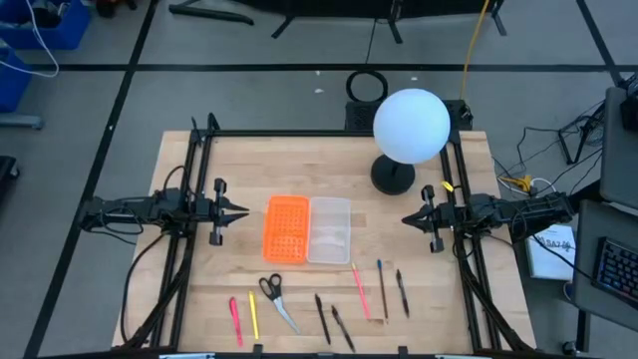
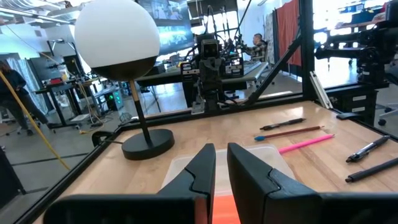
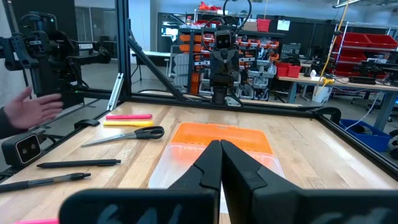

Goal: Pick & place school supplies into a supply box
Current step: Put the right black pen into the supply box

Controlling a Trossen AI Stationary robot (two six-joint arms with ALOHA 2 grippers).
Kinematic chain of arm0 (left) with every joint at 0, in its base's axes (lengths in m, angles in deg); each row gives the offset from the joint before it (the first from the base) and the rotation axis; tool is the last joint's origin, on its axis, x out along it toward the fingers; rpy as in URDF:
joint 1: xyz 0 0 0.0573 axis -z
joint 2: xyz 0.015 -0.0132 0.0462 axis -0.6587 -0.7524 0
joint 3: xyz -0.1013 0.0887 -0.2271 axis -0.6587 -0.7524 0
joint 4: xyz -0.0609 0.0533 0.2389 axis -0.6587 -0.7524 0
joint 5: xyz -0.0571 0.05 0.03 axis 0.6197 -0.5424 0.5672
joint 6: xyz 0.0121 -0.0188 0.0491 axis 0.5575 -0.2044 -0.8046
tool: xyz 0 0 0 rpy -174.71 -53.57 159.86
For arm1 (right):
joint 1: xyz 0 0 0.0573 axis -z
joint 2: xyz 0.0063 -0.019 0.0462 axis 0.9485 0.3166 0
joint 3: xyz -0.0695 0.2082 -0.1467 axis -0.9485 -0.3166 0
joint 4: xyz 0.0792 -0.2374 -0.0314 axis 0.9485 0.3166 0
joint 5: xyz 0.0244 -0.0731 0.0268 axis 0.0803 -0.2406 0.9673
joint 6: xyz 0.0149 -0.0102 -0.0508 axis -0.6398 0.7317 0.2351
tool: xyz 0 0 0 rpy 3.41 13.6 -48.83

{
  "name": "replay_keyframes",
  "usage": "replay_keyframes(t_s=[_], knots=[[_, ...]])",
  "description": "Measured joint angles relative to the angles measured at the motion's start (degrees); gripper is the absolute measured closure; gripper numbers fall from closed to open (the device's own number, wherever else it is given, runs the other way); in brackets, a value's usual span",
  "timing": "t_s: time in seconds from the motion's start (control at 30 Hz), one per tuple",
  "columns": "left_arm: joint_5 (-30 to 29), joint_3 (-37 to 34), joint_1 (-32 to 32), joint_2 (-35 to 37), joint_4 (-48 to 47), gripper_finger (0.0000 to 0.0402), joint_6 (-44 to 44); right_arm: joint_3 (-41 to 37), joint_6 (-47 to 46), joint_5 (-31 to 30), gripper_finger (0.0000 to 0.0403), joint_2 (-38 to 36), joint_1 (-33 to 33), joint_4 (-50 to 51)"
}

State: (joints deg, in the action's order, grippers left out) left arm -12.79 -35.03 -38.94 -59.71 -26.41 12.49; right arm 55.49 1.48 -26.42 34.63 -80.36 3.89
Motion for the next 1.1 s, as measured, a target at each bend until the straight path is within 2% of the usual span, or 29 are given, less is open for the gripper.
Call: replay_keyframes(t_s=[0.77,0.97,1.03,1.1], knots=[[0.08,0.00,0.02,0.00,1.62,0.0350,0.05,0.02,0.71,-0.17,0.0403,0.02,-0.02,-0.98],[1.26,0.00,0.02,0.00,1.28,0.0350,9.99,0.02,7.72,-0.51,0.0403,0.02,0.00,-6.56],[1.30,0.00,0.02,0.02,1.40,0.0350,11.06,0.40,6.93,-2.82,0.0403,0.00,-0.04,-7.95],[1.83,0.00,0.01,0.00,0.82,0.0350,9.87,1.32,3.32,-7.83,0.0403,0.42,-0.02,-7.26]])
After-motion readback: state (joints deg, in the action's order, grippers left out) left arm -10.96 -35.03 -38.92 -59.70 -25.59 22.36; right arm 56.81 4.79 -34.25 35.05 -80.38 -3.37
